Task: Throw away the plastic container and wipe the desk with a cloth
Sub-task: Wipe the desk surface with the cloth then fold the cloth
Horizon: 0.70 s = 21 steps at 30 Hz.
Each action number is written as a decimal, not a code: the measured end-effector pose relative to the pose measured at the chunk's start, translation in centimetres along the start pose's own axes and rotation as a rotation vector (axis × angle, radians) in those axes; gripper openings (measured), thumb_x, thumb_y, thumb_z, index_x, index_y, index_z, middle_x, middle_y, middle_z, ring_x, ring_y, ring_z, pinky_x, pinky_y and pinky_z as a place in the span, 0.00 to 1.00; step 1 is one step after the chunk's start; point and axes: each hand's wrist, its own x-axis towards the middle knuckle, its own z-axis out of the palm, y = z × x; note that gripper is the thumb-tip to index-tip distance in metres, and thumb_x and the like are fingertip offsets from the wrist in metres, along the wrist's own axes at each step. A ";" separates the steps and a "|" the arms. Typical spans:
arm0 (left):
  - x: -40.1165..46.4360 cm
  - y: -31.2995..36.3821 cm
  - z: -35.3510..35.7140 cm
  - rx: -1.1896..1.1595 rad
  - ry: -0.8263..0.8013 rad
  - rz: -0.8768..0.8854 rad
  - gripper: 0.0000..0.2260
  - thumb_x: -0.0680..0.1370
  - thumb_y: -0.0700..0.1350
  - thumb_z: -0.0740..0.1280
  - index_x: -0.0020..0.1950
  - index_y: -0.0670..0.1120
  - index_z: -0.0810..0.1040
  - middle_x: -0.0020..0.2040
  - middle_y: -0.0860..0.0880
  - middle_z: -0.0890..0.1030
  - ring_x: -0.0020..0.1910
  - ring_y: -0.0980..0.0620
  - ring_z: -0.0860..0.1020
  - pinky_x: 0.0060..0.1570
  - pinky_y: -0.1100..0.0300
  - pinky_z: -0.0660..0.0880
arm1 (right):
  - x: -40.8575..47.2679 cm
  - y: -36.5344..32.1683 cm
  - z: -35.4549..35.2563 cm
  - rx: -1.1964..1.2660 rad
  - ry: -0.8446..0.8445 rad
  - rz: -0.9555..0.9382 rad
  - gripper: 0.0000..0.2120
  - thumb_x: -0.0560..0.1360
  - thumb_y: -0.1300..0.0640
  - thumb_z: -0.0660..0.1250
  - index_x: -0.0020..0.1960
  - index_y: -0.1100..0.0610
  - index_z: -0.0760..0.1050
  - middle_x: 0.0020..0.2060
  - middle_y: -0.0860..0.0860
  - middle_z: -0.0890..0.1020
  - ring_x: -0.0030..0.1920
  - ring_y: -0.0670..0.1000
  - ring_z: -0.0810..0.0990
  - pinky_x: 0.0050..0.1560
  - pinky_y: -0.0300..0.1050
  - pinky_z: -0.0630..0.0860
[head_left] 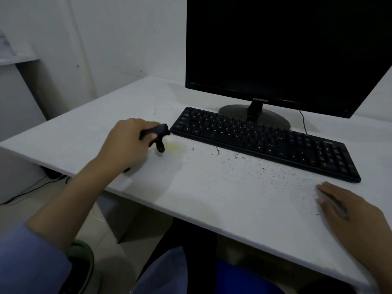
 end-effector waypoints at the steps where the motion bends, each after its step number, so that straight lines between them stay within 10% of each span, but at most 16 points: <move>1: 0.3 -0.7 0.2 -0.018 0.008 -0.026 0.13 0.77 0.39 0.64 0.59 0.49 0.79 0.51 0.45 0.83 0.48 0.46 0.78 0.46 0.58 0.70 | 0.0 0.1 0.1 0.000 -0.002 0.006 0.17 0.75 0.60 0.63 0.63 0.59 0.74 0.63 0.57 0.77 0.62 0.60 0.74 0.65 0.54 0.65; 21: -0.1 0.3 3.7 -0.070 -0.160 0.097 0.13 0.77 0.42 0.64 0.61 0.51 0.78 0.55 0.50 0.82 0.53 0.50 0.78 0.49 0.61 0.71 | 0.3 0.7 0.6 -0.016 0.018 -0.017 0.17 0.74 0.58 0.65 0.63 0.61 0.73 0.61 0.59 0.77 0.61 0.63 0.75 0.64 0.58 0.67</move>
